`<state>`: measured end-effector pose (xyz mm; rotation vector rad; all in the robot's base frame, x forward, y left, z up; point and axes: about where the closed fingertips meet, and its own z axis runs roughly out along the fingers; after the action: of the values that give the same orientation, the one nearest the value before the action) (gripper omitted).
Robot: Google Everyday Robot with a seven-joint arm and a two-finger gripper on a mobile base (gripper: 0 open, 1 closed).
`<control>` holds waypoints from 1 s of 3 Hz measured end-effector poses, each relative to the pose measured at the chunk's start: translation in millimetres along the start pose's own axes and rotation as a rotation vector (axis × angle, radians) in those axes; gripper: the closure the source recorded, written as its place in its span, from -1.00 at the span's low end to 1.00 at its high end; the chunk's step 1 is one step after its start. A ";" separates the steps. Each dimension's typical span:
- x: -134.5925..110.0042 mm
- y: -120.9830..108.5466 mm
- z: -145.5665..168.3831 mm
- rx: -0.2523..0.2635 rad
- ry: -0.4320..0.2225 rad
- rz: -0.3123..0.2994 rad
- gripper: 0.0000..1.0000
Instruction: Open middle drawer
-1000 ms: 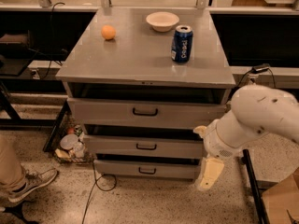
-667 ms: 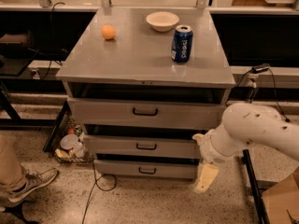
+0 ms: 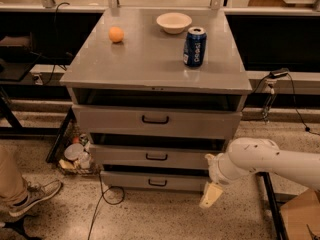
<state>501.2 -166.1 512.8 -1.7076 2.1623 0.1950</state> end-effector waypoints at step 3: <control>6.9 -34.4 28.8 0.091 -0.042 -0.115 -1.00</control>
Offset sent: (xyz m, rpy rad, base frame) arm 0.0337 -0.0034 -0.0253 -0.0165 -0.1534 0.0708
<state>538.9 -171.4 488.0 -1.7543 2.0042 0.0988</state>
